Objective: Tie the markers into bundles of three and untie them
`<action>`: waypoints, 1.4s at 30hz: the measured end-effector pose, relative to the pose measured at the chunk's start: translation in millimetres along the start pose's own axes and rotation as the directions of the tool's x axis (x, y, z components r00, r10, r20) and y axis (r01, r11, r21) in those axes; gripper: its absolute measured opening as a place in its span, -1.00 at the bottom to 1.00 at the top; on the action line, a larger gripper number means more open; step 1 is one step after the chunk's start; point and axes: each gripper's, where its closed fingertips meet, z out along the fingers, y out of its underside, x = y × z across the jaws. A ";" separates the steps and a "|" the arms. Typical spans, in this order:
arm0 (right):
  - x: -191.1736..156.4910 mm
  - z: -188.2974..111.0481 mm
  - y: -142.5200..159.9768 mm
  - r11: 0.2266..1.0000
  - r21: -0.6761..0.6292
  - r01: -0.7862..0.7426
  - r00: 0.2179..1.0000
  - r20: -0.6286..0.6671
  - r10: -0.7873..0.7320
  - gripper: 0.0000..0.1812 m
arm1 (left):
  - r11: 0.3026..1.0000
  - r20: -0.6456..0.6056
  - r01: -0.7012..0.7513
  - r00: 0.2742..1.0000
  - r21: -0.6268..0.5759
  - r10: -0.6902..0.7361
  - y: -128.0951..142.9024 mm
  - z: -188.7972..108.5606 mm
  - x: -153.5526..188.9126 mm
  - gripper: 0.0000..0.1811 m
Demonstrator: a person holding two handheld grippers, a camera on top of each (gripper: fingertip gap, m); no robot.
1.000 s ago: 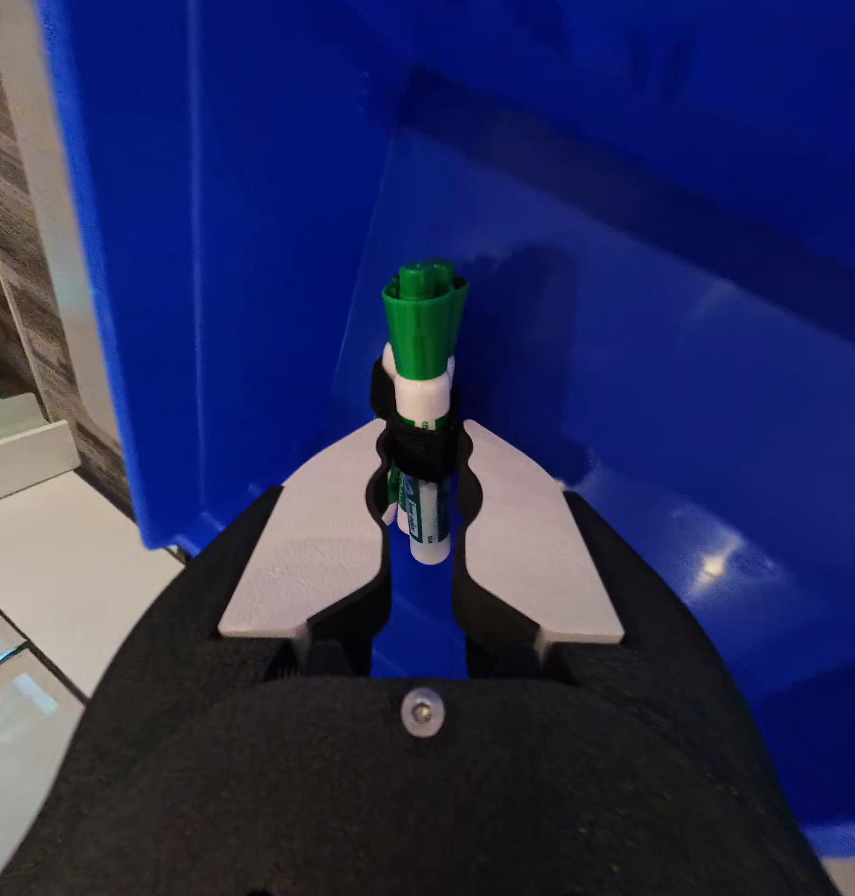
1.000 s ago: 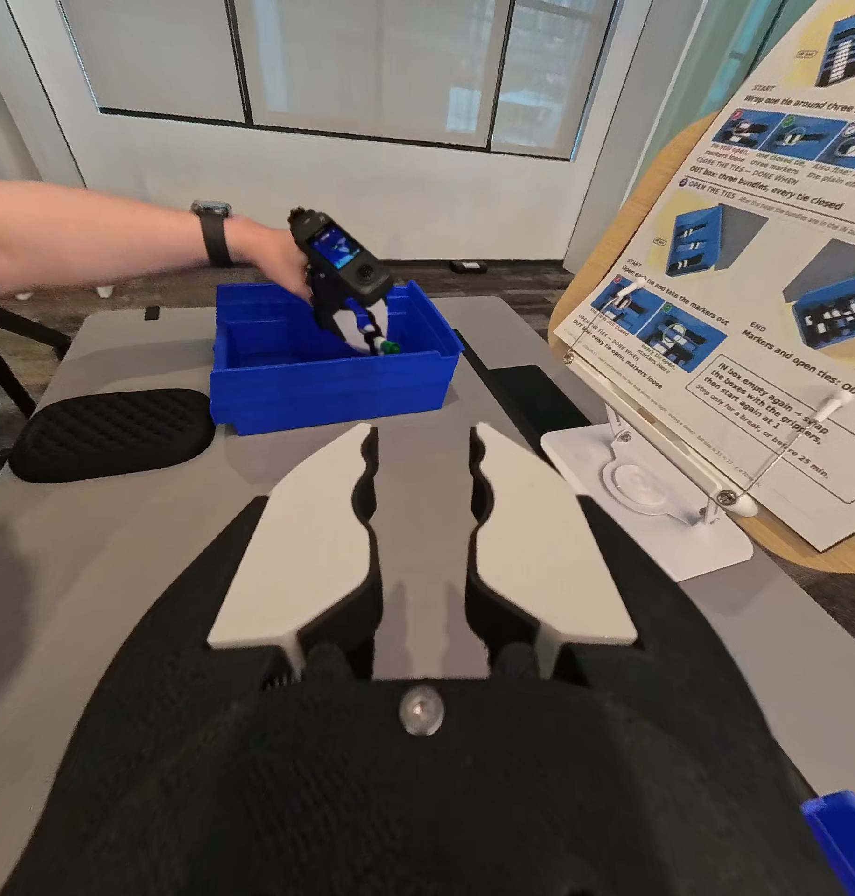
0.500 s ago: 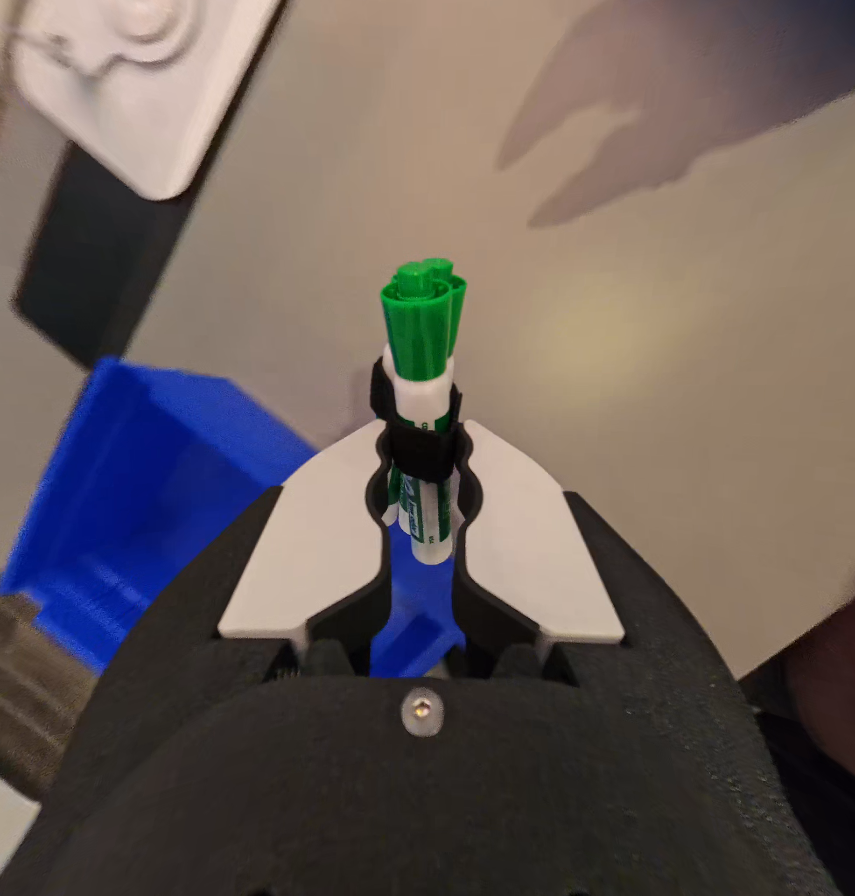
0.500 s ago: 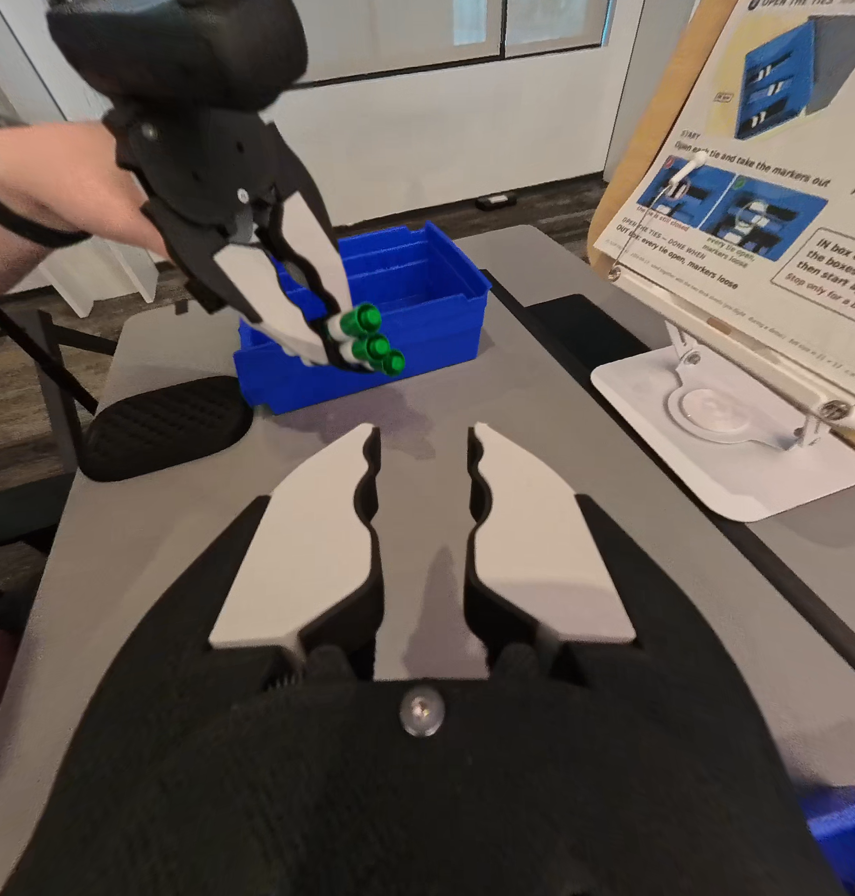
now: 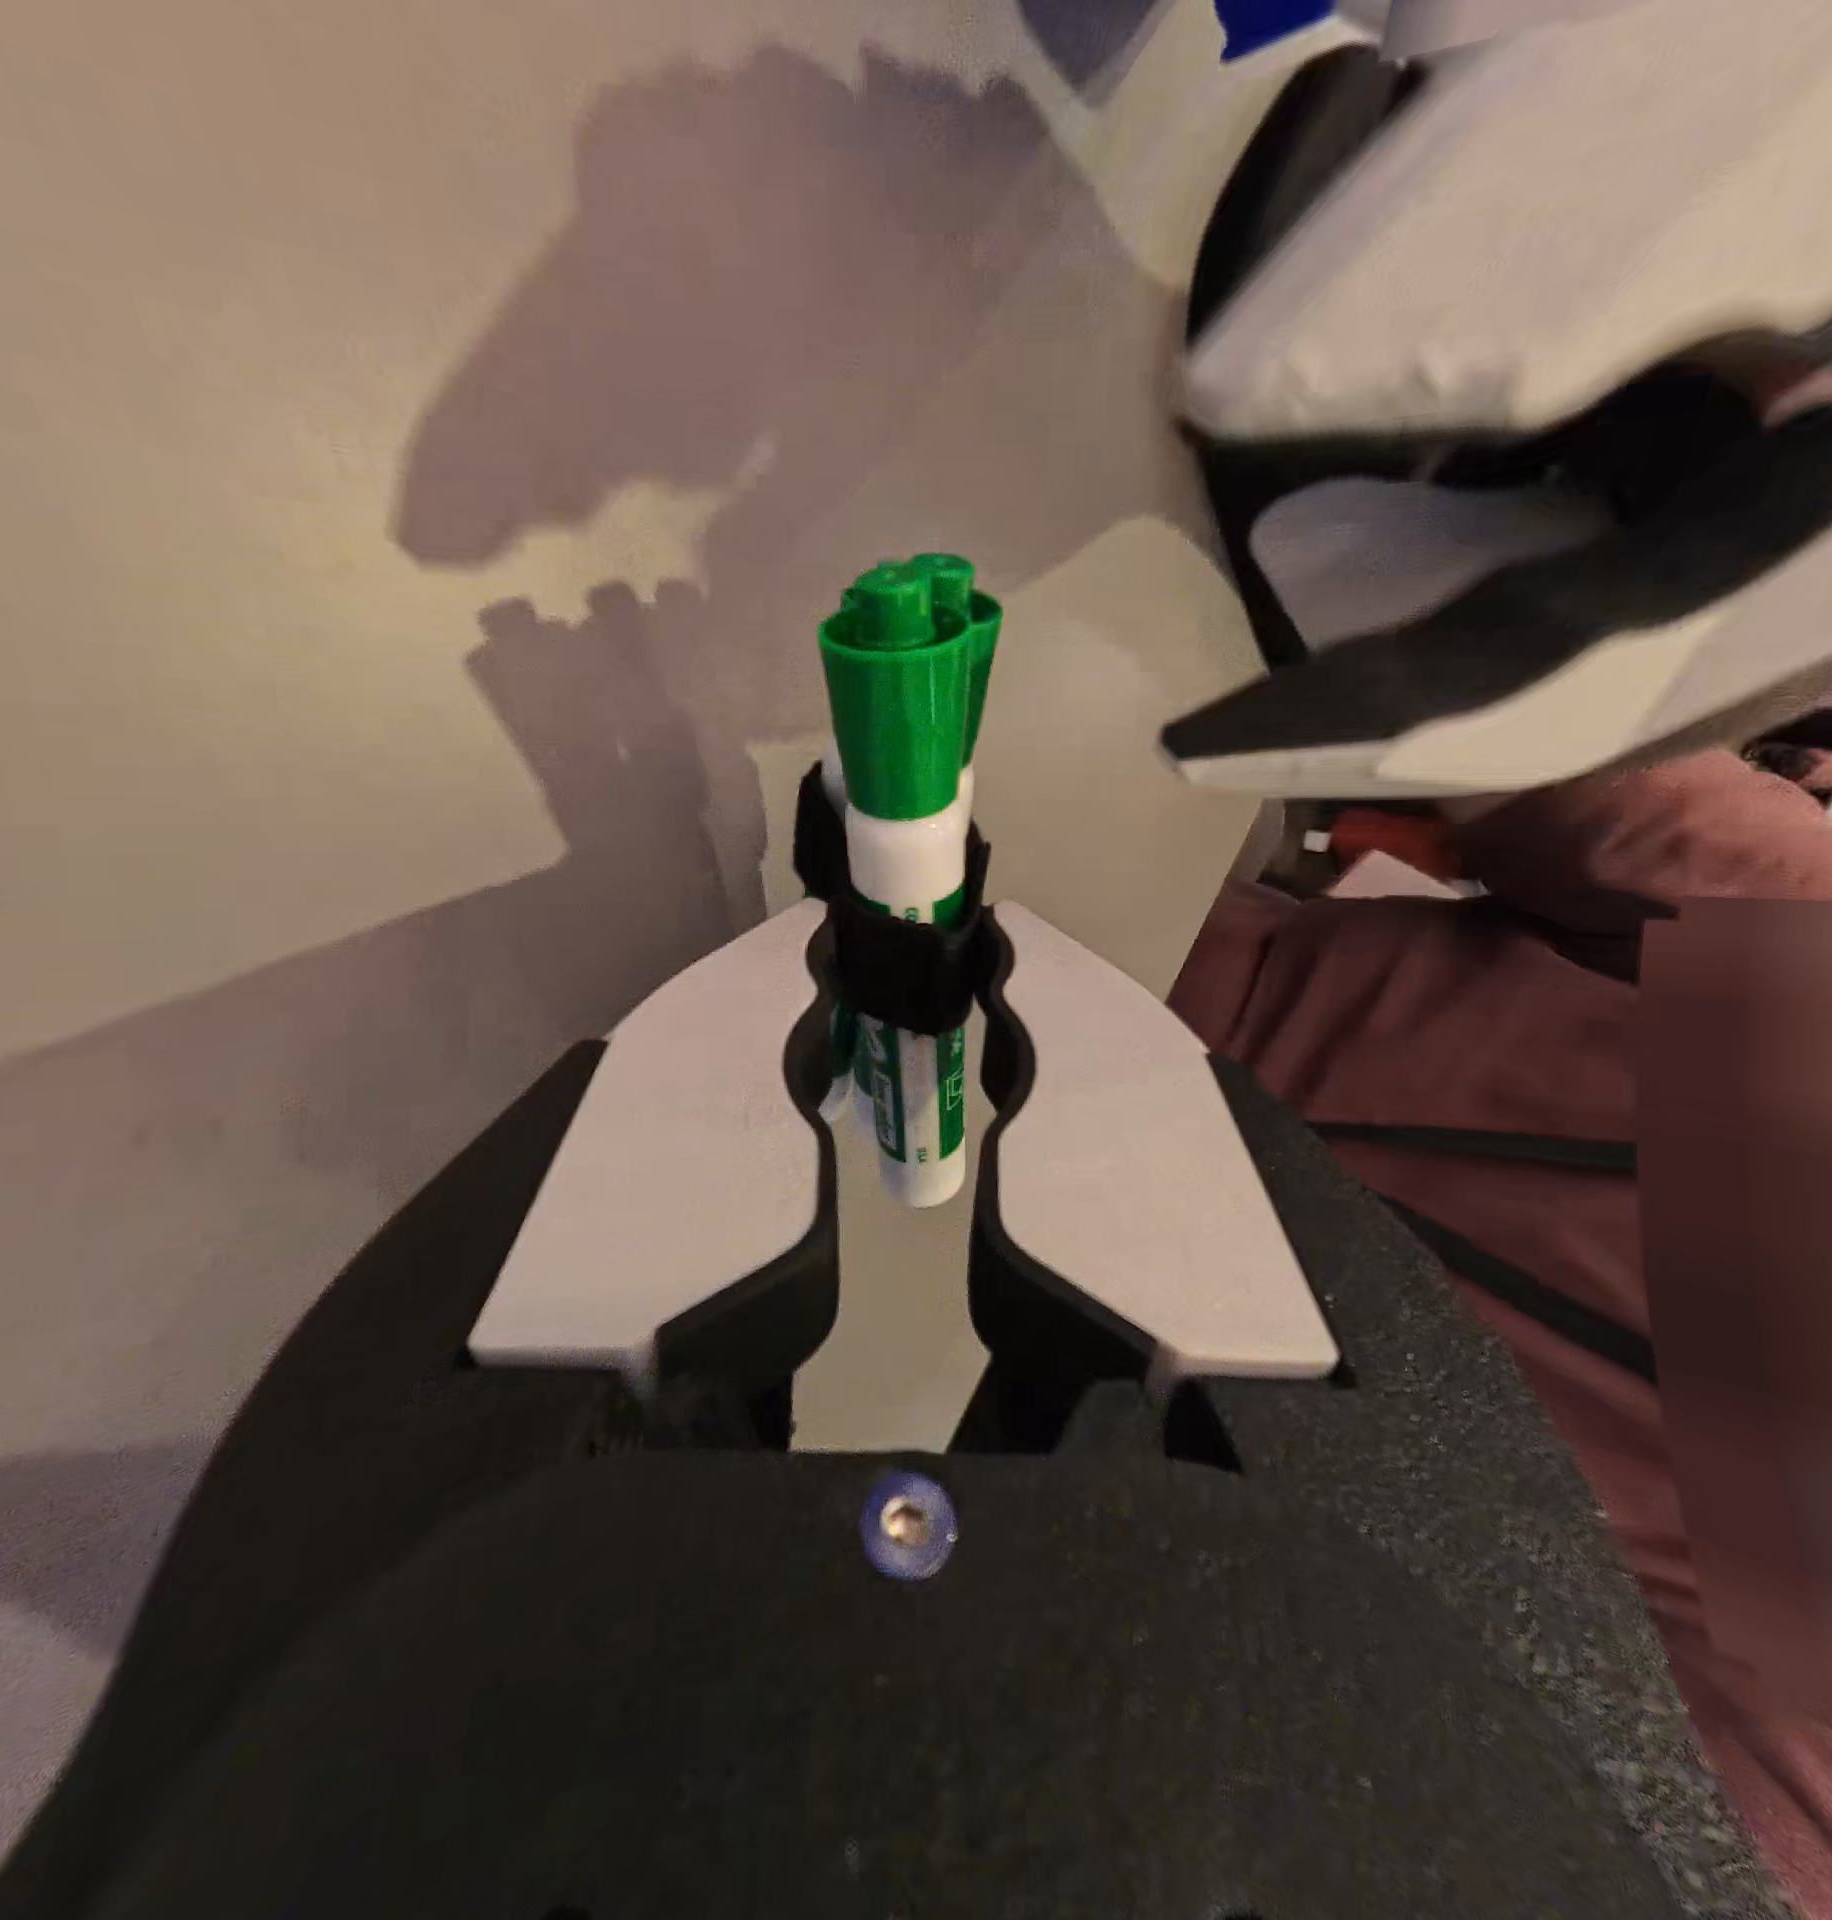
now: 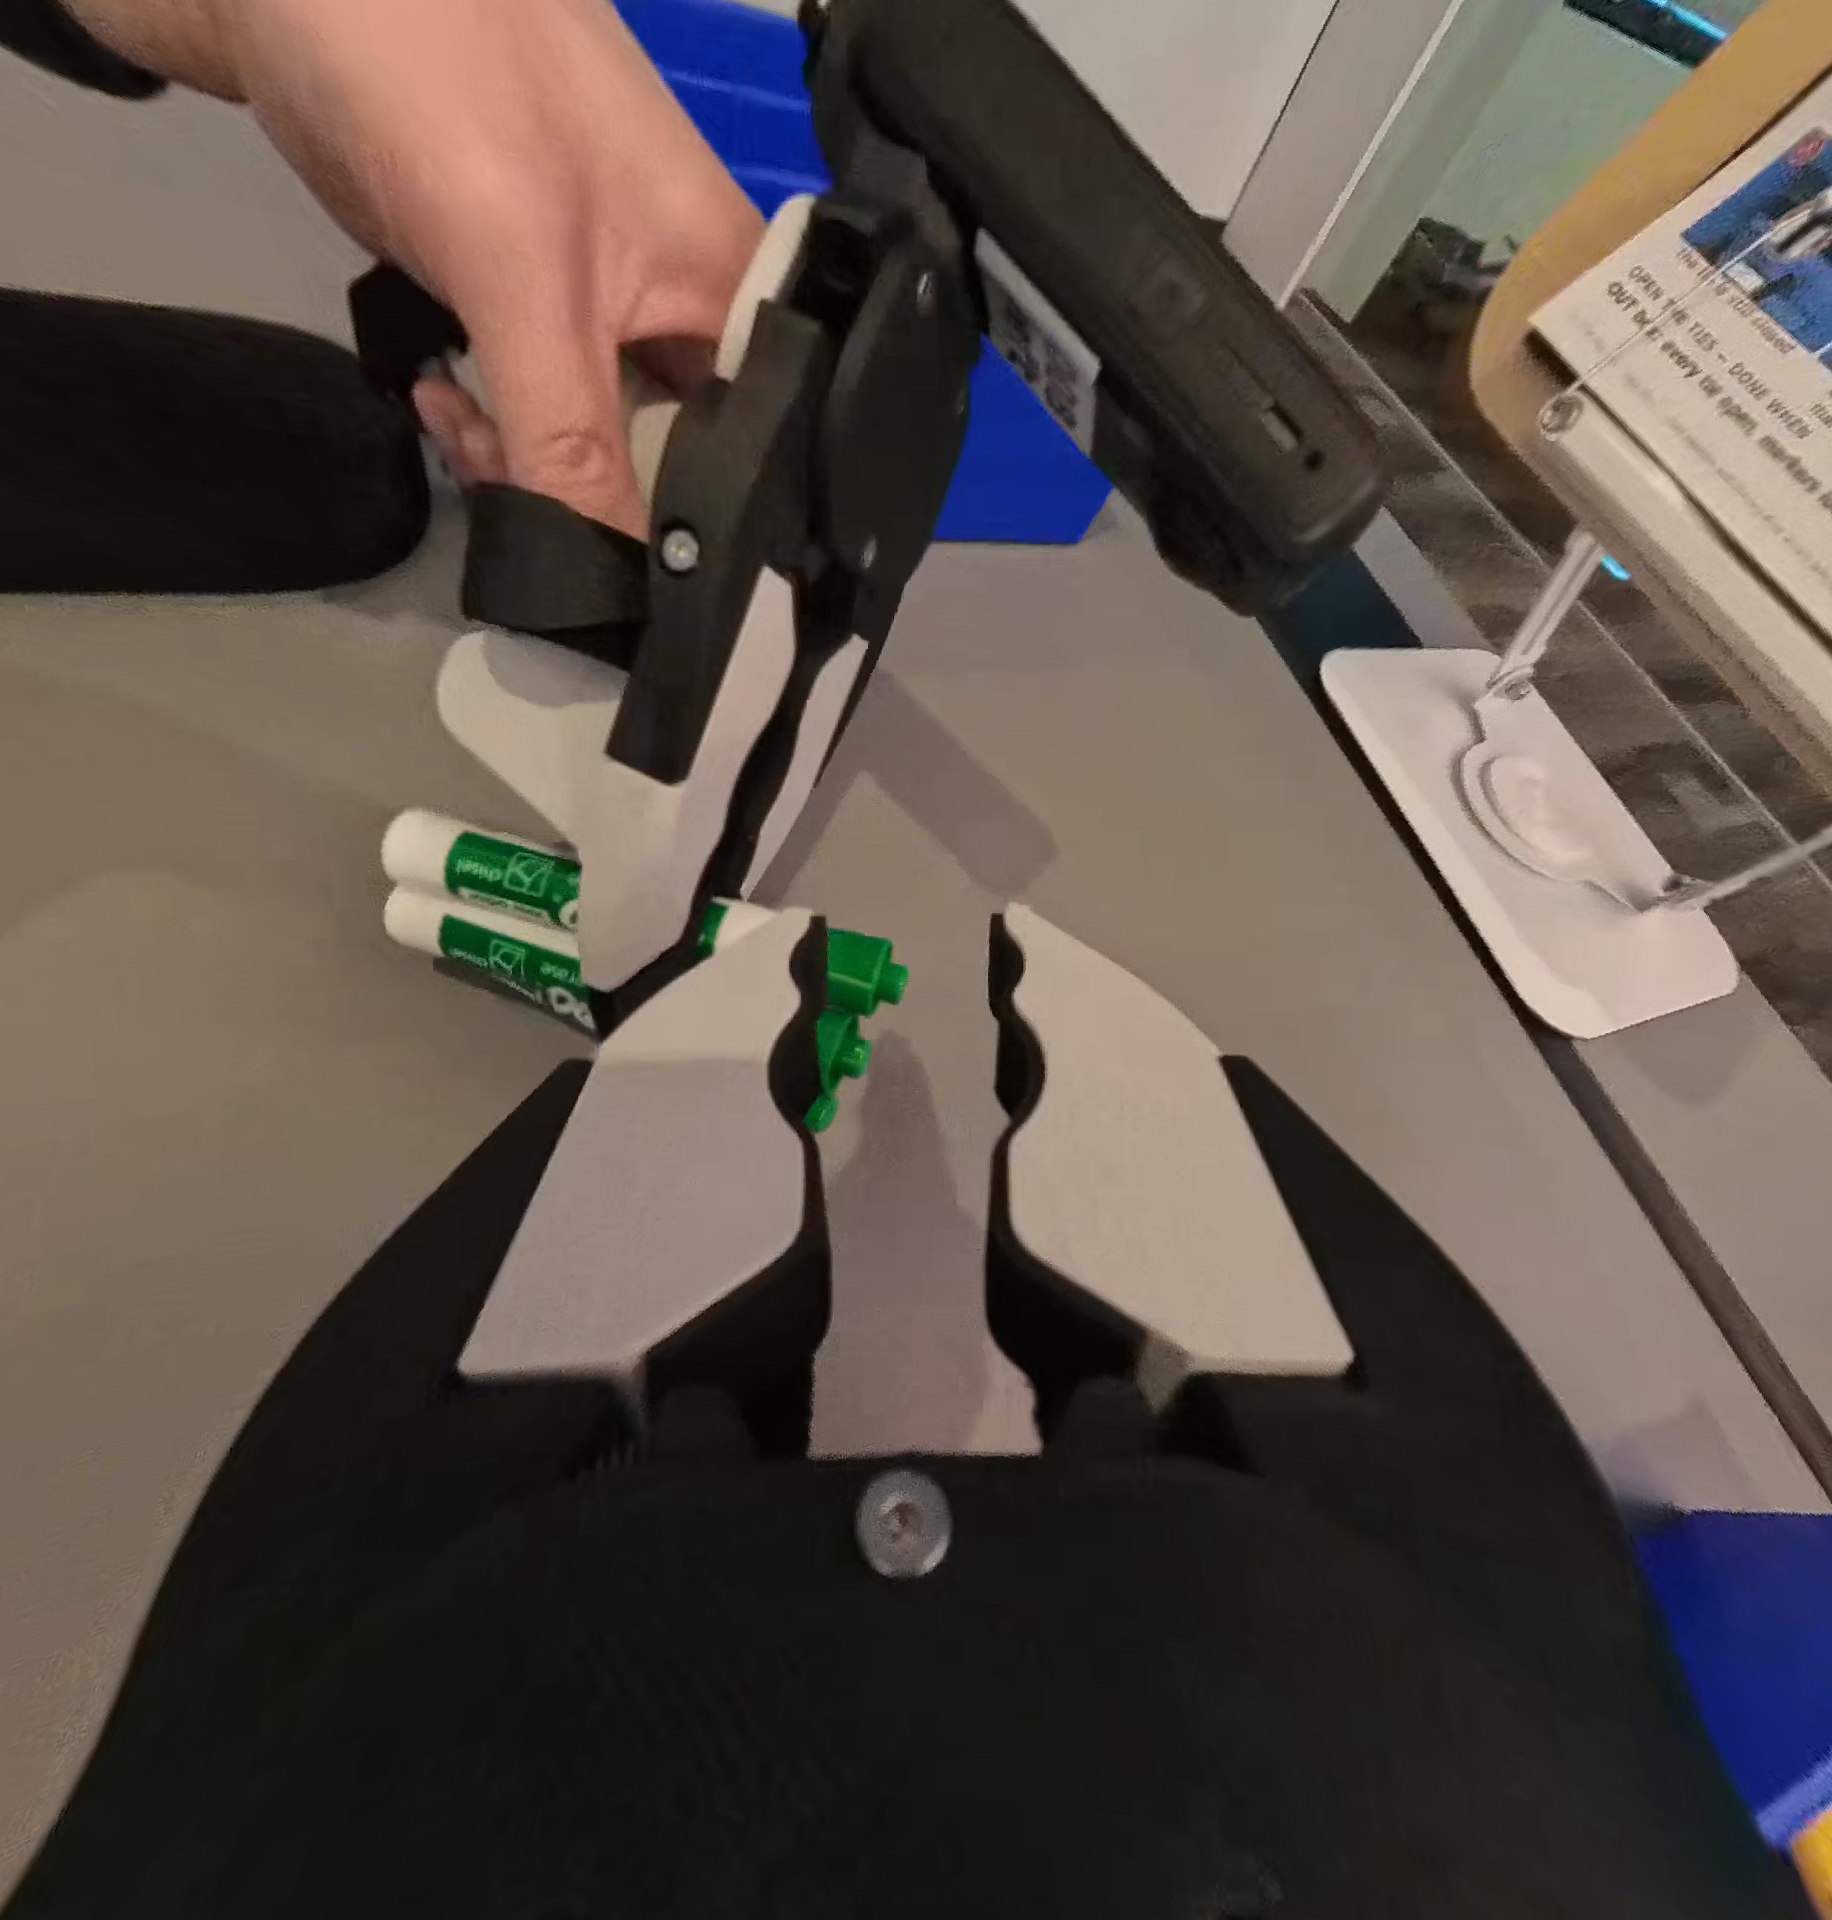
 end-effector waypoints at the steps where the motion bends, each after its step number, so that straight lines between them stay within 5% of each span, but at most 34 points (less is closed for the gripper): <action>1: -2.5 1.3 2.8 0.999 -0.040 0.019 1.000 -0.013 -0.019 -0.66 | 1.000 0.009 -0.004 1.000 0.002 0.004 0.7 0.8 -6.0 -0.73; 9: -30.2 20.9 45.6 0.978 -0.197 -0.073 0.979 0.172 0.107 -0.65 | 1.000 0.107 -0.016 0.994 0.007 0.015 4.6 -9.5 -38.8 -0.38; 12: -41.7 24.0 48.6 0.980 -0.193 -0.043 0.967 0.240 0.090 -0.65 | 0.996 0.281 -0.071 0.958 0.052 0.054 1.1 -33.3 -57.4 -0.48; 16: -57.0 23.0 66.9 0.959 -0.270 0.082 0.949 0.316 0.007 -0.63 | 0.978 0.331 -0.197 0.929 0.073 0.163 12.2 -36.9 -30.9 -0.54; 25: -64.9 44.2 64.3 0.966 -0.257 -0.032 0.936 0.330 0.119 -0.65 | 0.880 0.649 -0.474 0.657 -0.041 0.384 30.5 -12.6 -16.9 -0.52; 36: -25.6 57.8 34.2 0.915 -0.102 -0.391 0.877 0.262 0.403 -0.73 | 0.902 0.655 -0.432 0.680 -0.006 0.330 19.2 -14.4 -55.8 -0.58; 42: -22.0 57.8 32.1 0.963 -0.097 -0.252 0.928 0.256 0.269 -0.65 | 0.919 0.654 -0.392 0.708 0.049 0.267 7.8 -27.4 -73.4 -0.64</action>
